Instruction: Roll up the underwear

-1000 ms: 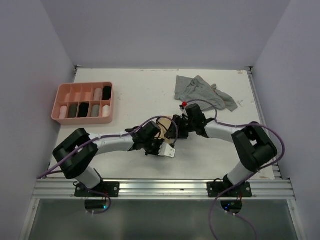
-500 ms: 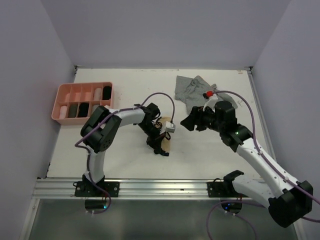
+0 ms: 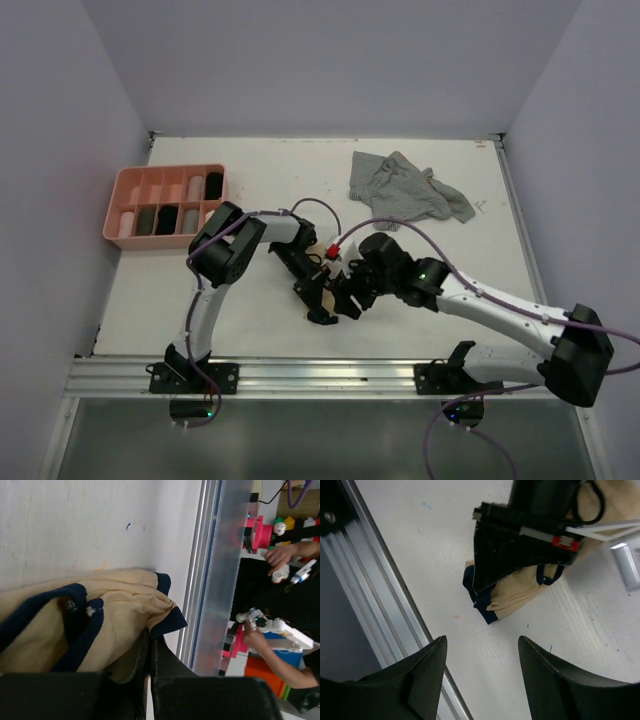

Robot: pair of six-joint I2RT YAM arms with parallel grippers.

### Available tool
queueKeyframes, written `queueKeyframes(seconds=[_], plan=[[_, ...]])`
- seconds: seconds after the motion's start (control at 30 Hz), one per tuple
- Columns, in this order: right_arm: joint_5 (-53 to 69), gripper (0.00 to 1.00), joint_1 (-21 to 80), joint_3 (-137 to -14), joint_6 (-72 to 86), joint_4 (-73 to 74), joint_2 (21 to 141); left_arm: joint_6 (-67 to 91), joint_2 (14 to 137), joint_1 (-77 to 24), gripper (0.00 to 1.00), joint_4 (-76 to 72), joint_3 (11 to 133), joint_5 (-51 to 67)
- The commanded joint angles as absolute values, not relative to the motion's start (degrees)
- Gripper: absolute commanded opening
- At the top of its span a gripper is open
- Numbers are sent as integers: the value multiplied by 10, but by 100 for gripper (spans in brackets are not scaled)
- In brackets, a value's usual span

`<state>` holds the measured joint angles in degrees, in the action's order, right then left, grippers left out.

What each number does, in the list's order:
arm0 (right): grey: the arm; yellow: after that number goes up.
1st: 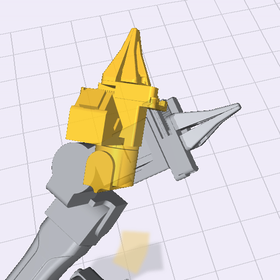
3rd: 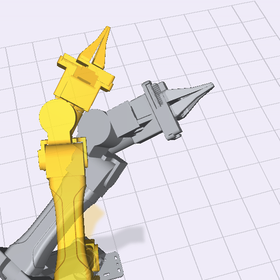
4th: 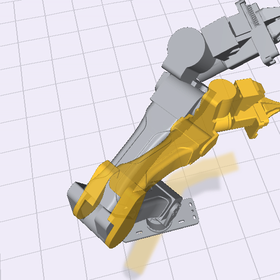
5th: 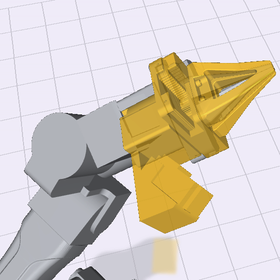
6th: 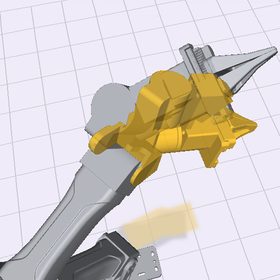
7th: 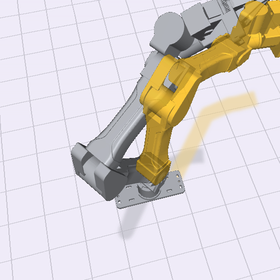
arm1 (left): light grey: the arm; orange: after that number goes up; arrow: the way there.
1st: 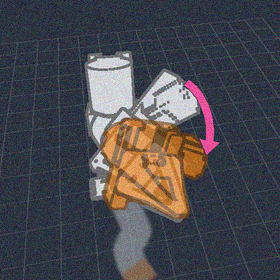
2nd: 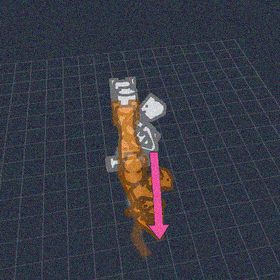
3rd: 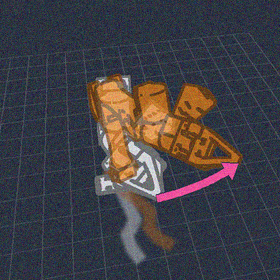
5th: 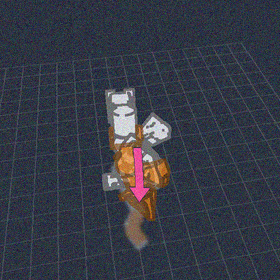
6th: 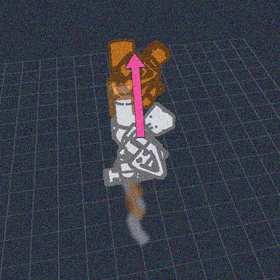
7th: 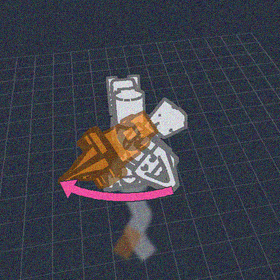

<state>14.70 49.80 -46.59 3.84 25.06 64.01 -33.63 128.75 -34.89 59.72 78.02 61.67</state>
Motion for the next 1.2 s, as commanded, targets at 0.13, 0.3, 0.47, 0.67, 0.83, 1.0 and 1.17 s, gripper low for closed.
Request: queueKeyframes(seconds=[0.13, 0.3, 0.47, 0.67, 0.83, 1.0, 1.17], plan=[[81, 63, 609, -494, -103, 150, 770, -391, 1346, -331, 0, 598, 778, 482], [53, 65, 652, -448, -116, 65, 800, -411, 1340, -330, 0, 602, 771, 473], [54, 66, 662, -429, -120, 20, 825, -413, 1340, -328, 0, 598, 765, 476], [23, 66, 664, -403, -121, -25, 851, -412, 1340, -325, 1, 597, 762, 478], [36, 65, 670, -403, -124, -31, 877, -411, 1342, -320, 2, 599, 761, 482], [39, 58, 677, -408, -122, -43, 915, -408, 1336, -313, 4, 594, 754, 482], [39, 17, 679, -402, -106, -55, 941, -412, 1318, -309, 11, 591, 742, 487]])
